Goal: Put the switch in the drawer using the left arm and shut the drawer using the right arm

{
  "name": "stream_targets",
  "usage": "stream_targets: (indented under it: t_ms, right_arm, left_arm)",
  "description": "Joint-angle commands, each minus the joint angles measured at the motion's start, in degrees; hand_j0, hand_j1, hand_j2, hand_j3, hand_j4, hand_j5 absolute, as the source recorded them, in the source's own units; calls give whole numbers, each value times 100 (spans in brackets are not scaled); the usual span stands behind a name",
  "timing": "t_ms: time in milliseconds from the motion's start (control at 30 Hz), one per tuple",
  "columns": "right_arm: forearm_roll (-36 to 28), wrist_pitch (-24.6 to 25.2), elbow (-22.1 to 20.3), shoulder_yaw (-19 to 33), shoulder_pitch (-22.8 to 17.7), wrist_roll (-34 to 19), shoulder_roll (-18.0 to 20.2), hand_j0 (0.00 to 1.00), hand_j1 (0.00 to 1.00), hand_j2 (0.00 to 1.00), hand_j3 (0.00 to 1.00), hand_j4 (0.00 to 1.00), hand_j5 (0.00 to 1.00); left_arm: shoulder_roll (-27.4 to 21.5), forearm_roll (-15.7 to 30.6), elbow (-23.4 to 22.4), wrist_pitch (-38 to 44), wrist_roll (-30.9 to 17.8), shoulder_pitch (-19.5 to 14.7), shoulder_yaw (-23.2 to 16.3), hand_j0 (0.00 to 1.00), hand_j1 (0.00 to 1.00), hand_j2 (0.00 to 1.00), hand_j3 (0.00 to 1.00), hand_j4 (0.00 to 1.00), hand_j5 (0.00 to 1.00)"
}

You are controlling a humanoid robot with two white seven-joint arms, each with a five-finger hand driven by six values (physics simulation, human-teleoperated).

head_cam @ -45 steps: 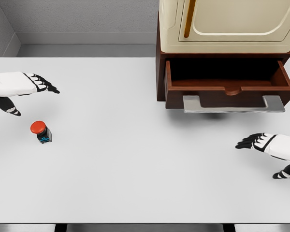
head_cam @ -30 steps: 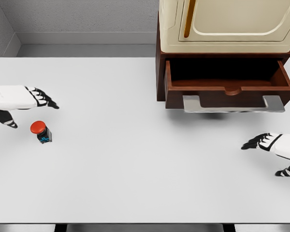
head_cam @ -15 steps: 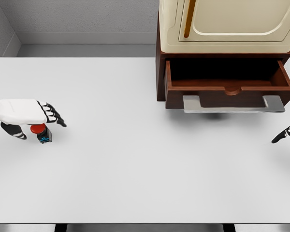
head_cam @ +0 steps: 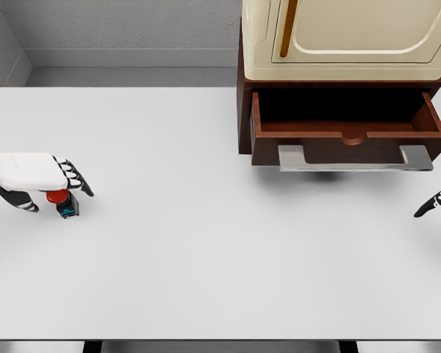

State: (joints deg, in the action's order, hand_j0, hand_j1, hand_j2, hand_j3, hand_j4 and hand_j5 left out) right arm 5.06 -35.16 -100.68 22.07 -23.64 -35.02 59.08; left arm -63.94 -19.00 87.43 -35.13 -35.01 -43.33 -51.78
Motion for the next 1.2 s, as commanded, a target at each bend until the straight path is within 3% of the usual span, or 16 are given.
stream_targets:
  t_ms: [0,267,433,667,1000,1167]
  right_arm:
    - [-40,16,-5,-1,9,2,7,59,59,59,59,59,59]
    - [-40,16,4,-150,149,2,77,51,51,51,51,51,51]
    - [-40,16,-5,-185,246,2,86,57,57,57,57,57,57]
    - [-40,16,-5,-326,369,2,86,57,57,57,57,57,57]
    - [-145,16,-5,-484,501,2,165,57,57,57,57,57,57]
    - [-216,16,-5,-423,501,2,227,57,57,57,57,57,57]
  left_arm:
    - [-4,-34,-16,13,1,0,1,82,82,82,82,82,82]
    - [-4,-52,2,13,1,9,-7,75,75,75,75,75,75]
    - [-22,-51,20,13,1,9,-7,75,75,75,75,75,75]
    - [-22,-51,55,13,1,18,-51,69,69,69,69,69,69]
    - [-13,-51,63,13,1,18,-51,39,39,39,39,39,39]
    - [-4,-51,99,13,1,9,-60,35,35,35,35,35,35]
